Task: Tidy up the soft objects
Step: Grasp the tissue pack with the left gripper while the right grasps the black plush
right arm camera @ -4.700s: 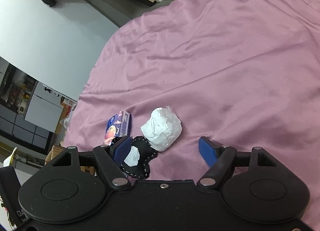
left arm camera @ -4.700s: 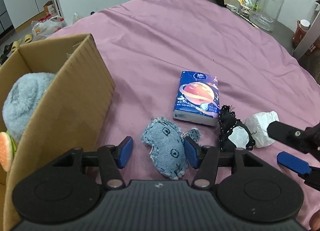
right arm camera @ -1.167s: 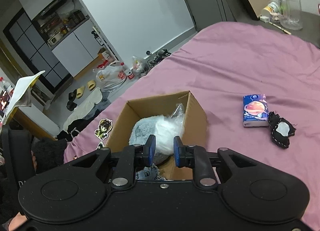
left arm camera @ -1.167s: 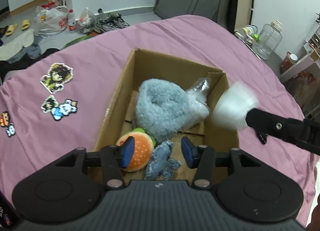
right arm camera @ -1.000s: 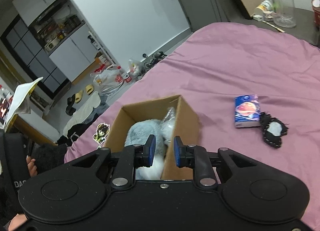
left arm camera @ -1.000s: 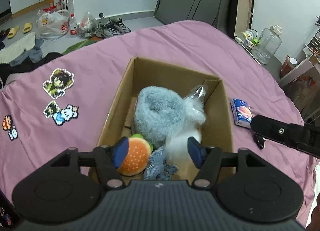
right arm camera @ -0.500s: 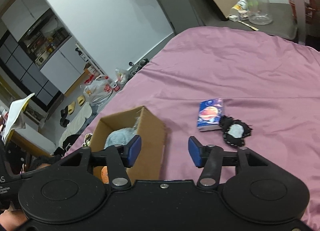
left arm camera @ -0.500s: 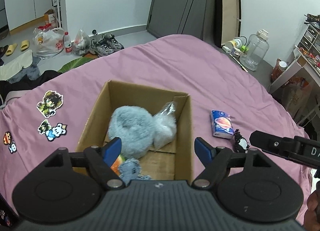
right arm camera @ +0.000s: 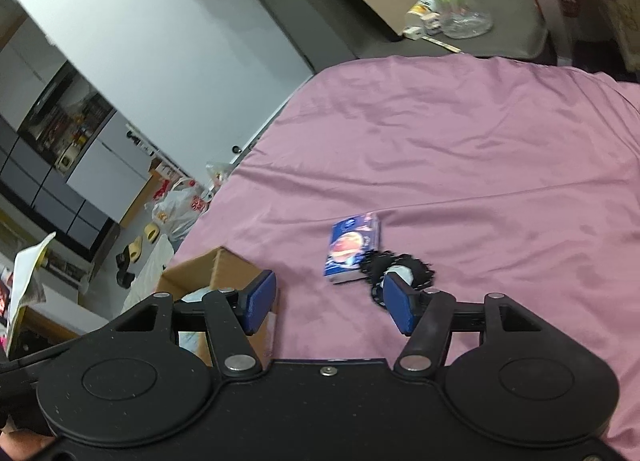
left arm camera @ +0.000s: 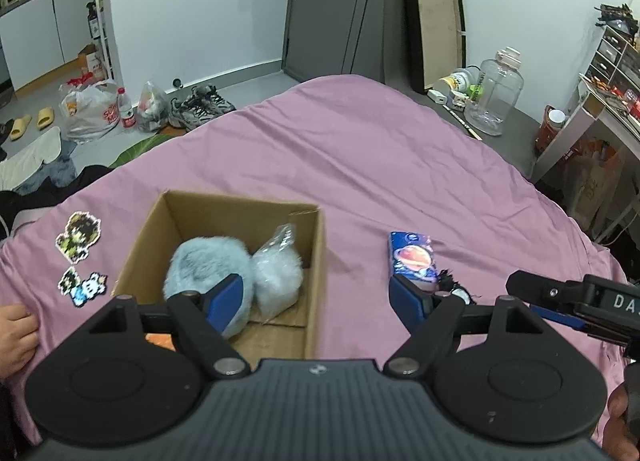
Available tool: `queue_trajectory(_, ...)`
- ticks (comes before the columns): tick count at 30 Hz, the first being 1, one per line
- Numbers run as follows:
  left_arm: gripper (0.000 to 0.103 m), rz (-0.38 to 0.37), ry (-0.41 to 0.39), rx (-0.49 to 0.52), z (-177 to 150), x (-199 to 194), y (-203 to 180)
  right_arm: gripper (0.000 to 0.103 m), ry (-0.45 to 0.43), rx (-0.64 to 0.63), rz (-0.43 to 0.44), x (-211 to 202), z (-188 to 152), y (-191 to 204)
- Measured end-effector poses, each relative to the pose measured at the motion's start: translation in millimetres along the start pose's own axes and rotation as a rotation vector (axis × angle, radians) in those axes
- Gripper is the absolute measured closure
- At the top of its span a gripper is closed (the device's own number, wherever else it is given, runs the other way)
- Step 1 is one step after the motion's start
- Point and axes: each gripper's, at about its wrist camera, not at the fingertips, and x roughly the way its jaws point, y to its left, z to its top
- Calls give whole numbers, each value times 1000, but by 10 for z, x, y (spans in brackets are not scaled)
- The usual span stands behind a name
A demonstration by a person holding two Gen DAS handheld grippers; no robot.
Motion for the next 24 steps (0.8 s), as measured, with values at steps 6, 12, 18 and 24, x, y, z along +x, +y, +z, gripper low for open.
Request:
queue_trajectory(6,24,3,5,18,58,112,-211,44,21,60,10,103,25,-226)
queue_trajectory(12,24,2,14,26,115,254,-398,45,45,151,25,227,20,-456)
queue_trajectory(18,24,8,31,29,140,450,-542,57,80,248,21,425,-6,-720)
queue_trajectory(24,24,10,57,21,149,675,-659,57,102,292,26,579,-19,-822)
